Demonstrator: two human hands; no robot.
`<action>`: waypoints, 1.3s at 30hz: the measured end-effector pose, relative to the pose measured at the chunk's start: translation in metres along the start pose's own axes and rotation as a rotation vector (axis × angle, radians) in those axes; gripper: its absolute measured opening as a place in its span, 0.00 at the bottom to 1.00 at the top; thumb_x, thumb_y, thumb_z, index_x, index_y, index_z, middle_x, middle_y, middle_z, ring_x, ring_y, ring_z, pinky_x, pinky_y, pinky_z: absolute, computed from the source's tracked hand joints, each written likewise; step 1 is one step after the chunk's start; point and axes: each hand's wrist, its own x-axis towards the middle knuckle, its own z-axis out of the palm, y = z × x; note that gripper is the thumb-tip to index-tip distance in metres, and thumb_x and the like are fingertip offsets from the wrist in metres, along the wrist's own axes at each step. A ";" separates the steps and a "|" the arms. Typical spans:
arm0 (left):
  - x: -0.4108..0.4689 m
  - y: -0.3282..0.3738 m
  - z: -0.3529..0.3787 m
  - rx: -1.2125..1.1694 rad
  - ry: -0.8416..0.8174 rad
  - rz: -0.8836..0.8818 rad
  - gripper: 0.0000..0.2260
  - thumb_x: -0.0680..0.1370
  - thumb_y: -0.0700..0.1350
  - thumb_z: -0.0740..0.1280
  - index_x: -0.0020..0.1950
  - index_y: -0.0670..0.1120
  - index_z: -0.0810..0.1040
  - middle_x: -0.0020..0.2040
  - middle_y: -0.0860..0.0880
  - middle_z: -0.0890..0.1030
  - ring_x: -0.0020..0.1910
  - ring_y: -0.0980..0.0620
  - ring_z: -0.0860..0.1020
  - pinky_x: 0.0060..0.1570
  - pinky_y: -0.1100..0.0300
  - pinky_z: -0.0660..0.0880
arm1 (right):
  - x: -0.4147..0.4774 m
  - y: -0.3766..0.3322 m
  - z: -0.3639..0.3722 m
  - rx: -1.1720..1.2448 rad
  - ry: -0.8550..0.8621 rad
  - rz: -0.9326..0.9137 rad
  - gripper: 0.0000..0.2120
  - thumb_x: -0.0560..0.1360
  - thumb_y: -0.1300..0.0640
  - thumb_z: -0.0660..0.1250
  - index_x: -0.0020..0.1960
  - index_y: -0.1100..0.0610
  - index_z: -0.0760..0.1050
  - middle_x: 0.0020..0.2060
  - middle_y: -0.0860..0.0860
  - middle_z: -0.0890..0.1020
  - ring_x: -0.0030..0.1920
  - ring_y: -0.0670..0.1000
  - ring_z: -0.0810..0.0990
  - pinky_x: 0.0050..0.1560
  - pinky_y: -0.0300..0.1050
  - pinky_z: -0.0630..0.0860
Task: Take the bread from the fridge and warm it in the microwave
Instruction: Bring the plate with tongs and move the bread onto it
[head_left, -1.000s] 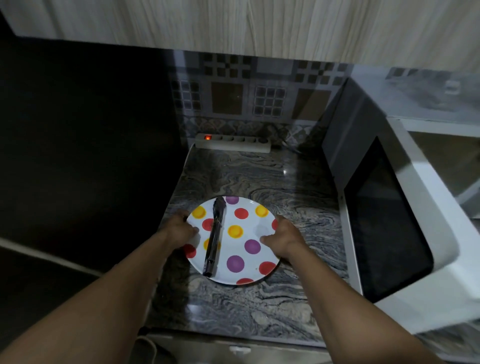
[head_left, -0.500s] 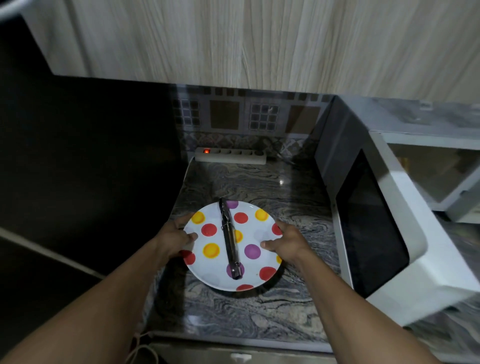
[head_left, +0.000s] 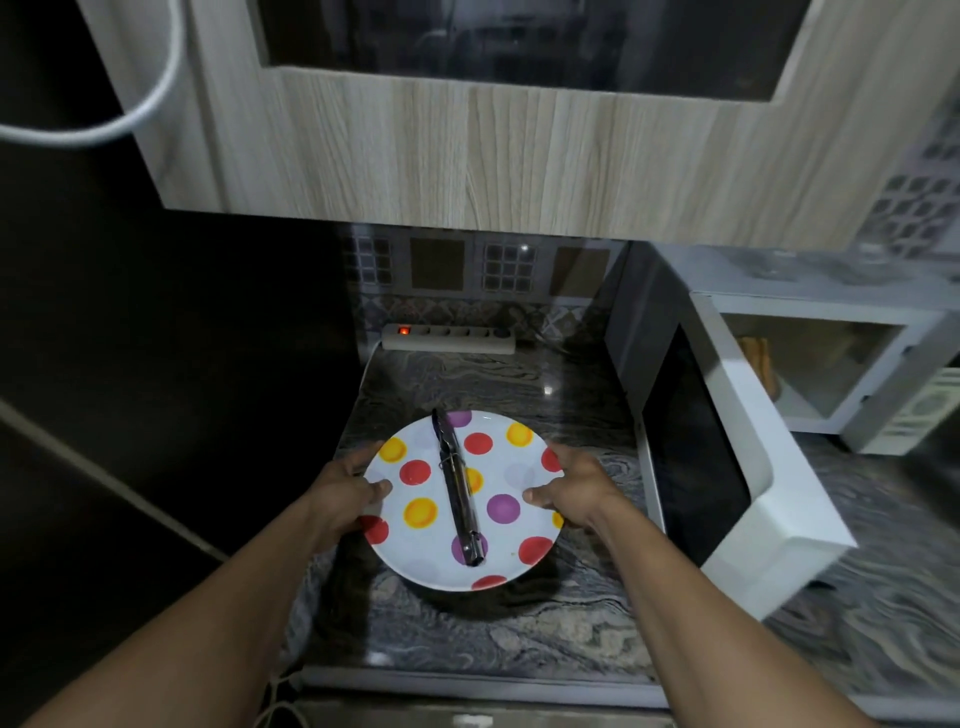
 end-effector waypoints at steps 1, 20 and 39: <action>-0.002 0.001 0.001 0.000 0.000 0.000 0.25 0.78 0.31 0.66 0.74 0.47 0.70 0.58 0.40 0.82 0.55 0.37 0.81 0.52 0.44 0.79 | -0.002 -0.001 -0.002 0.010 0.010 -0.002 0.26 0.68 0.71 0.76 0.63 0.58 0.78 0.51 0.53 0.84 0.51 0.55 0.83 0.55 0.50 0.80; -0.129 0.051 0.008 0.098 0.102 -0.006 0.24 0.79 0.33 0.65 0.73 0.48 0.70 0.58 0.41 0.81 0.51 0.42 0.80 0.44 0.51 0.80 | -0.106 -0.038 -0.044 -0.019 -0.049 -0.075 0.22 0.67 0.68 0.78 0.54 0.50 0.76 0.49 0.50 0.84 0.51 0.53 0.83 0.56 0.50 0.80; -0.279 0.067 0.051 0.130 0.009 0.080 0.19 0.79 0.32 0.64 0.68 0.47 0.74 0.47 0.43 0.83 0.37 0.47 0.79 0.32 0.56 0.77 | -0.281 -0.044 -0.114 -0.103 0.060 -0.082 0.22 0.70 0.66 0.78 0.61 0.65 0.75 0.54 0.57 0.83 0.50 0.54 0.82 0.50 0.47 0.82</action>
